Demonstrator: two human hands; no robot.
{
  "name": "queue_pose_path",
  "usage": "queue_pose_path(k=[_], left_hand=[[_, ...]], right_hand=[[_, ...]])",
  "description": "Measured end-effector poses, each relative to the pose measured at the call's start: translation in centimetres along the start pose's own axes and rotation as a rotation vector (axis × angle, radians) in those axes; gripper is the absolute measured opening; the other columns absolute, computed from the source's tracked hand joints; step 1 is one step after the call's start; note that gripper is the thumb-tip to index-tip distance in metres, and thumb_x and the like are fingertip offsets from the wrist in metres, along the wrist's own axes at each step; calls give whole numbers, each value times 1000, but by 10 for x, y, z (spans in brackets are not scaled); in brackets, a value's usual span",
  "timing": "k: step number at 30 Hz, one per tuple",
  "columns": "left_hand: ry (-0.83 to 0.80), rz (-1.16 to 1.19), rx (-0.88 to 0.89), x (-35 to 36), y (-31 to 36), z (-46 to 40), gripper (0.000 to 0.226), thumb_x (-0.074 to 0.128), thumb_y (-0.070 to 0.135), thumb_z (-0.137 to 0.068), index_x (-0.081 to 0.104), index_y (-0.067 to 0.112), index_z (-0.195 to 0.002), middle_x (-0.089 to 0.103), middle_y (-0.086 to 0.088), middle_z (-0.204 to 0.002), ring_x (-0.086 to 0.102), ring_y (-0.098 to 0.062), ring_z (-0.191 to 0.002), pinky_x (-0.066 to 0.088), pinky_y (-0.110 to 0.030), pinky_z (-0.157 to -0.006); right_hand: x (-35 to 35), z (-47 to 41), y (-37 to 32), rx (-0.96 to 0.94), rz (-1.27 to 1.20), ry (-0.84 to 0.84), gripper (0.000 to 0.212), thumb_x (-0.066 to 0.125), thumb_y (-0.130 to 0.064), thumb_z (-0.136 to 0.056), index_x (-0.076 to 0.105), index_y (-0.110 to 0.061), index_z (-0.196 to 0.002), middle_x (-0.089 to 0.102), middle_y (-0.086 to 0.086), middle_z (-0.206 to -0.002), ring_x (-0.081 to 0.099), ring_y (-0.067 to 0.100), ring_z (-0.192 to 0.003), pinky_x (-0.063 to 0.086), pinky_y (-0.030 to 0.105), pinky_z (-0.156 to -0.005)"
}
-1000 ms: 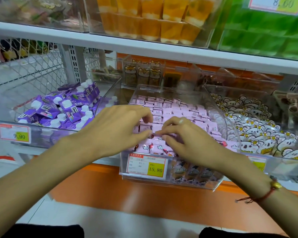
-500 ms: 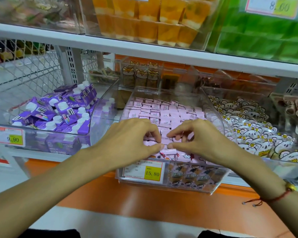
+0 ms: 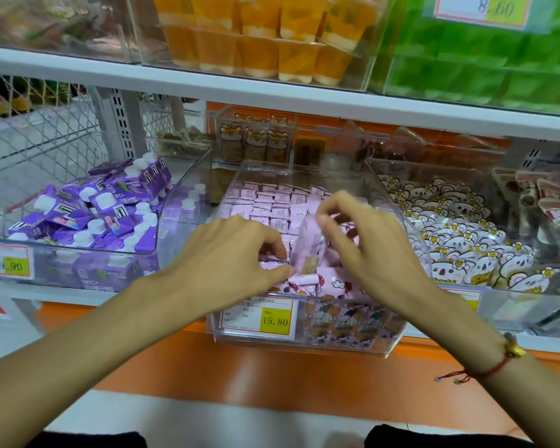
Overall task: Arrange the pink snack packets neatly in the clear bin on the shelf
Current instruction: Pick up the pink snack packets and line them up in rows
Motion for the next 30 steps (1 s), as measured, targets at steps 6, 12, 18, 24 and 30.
queue_pose_path(k=[6, 12, 18, 24, 30], left_hand=[[-40, 17, 11, -4, 0, 2, 25, 55, 58, -81, 65, 39, -93, 67, 18, -85, 62, -7, -85, 39, -25, -63], [115, 559, 35, -4, 2, 3, 55, 63, 16, -81, 43, 39, -126, 51, 26, -122, 52, 8, -108, 52, -26, -84], [243, 593, 250, -8, 5, 4, 50, 77, 18, -77, 58, 35, -120, 60, 19, -114, 60, -8, -101, 54, -30, -80], [202, 948, -45, -15, 13, 3, 18, 70, 49, -74, 71, 35, -85, 74, 8, -84, 69, -15, -66, 59, -33, -63], [173, 1146, -256, -16, 16, 0, 20, 73, 38, -73, 72, 21, -84, 75, 3, -76, 70, -11, -63, 57, -32, -66]], right_hand=[[-23, -11, 2, 212, -352, 550, 10, 43, -17, -99, 50, -16, -92, 55, -5, -78, 52, 14, -69, 45, 28, -60], [-12, -7, 7, 689, -815, 374, 15, 41, -13, -100, 53, -4, -98, 63, 6, -84, 62, 9, -68, 54, 17, -58], [-5, -6, 0, 783, -991, 280, 20, 47, -14, -98, 58, 1, -104, 69, 16, -90, 62, 9, -55, 52, 17, -52], [-13, -11, 6, 695, -642, 163, 30, 40, -43, -98, 60, -21, -94, 66, 1, -99, 61, 10, -78, 49, 30, -75], [-20, -4, -12, 180, -496, -182, 34, 58, -46, -85, 59, -36, -117, 61, -21, -117, 54, -2, -111, 38, 19, -94]])
Point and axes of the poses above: each hand's wrist, its own z-axis away from the middle knuckle, its own x-axis out of the palm, y = z × x, the point moved 1 cm from there along -z, towards the middle knuckle
